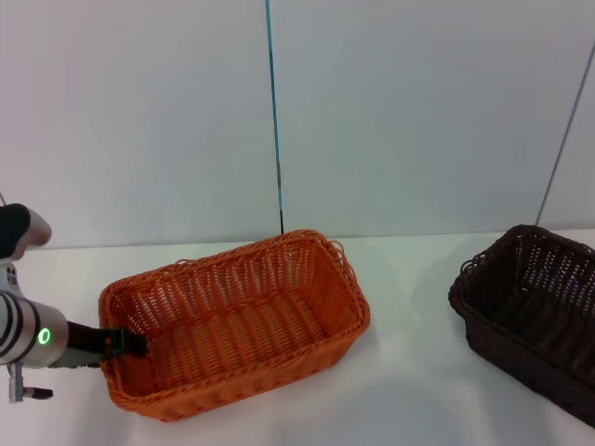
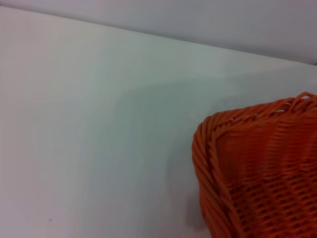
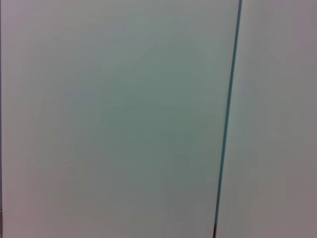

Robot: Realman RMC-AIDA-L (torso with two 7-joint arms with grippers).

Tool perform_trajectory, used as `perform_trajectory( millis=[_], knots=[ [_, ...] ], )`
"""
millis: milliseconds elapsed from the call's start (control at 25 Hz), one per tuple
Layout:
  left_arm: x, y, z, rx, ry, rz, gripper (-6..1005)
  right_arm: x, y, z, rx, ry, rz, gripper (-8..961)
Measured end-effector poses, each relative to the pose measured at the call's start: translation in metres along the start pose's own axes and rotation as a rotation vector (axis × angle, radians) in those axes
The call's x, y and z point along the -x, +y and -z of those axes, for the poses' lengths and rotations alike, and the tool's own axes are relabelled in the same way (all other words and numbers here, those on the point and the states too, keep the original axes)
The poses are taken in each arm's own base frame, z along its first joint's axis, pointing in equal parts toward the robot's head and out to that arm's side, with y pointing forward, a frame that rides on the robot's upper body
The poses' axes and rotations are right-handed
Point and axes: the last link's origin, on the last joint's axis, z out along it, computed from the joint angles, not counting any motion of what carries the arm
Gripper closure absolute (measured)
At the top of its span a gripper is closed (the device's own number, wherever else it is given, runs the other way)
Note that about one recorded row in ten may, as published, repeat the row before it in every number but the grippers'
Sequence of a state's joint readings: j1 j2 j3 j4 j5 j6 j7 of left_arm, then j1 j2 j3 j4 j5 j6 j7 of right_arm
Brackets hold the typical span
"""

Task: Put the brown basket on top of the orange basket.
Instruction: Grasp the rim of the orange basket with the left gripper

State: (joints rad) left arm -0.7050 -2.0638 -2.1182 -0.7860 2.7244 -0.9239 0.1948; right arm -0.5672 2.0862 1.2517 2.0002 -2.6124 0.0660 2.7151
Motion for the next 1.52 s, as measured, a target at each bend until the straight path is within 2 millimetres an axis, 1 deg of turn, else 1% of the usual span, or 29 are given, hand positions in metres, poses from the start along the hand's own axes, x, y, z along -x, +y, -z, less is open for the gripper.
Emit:
perform_trajectory(
  millis=[200,400,760,920,1080,1320,1520],
  knots=[
    [0.0,0.001,-0.002,-0.004,-0.011,-0.004,312,0.001,0.0,0.0,0.0,-0.002,0.0,35],
    [-0.002,0.002,-0.003,-0.004,0.023,-0.003,303,0.002,0.001,-0.001,0.0,-0.005,0.001,36],
    [0.0,0.004,-0.005,-0.002,0.017,-0.003,491,0.001,0.001,-0.003,-0.001,0.001,0.004,38],
    [0.002,0.008,-0.006,-0.003,0.011,-0.045,573,0.0,0.001,-0.005,0.001,0.014,0.005,39],
    [0.002,0.01,-0.008,0.002,-0.002,-0.042,654,0.0,0.0,-0.005,-0.001,0.016,0.006,38],
    [0.002,0.014,-0.006,-0.012,-0.028,-0.1,803,0.0,0.001,-0.006,-0.001,0.016,0.006,39],
    [-0.001,0.017,-0.006,-0.029,-0.035,-0.13,807,0.001,0.0,-0.007,-0.004,0.015,0.007,39]
  ],
)
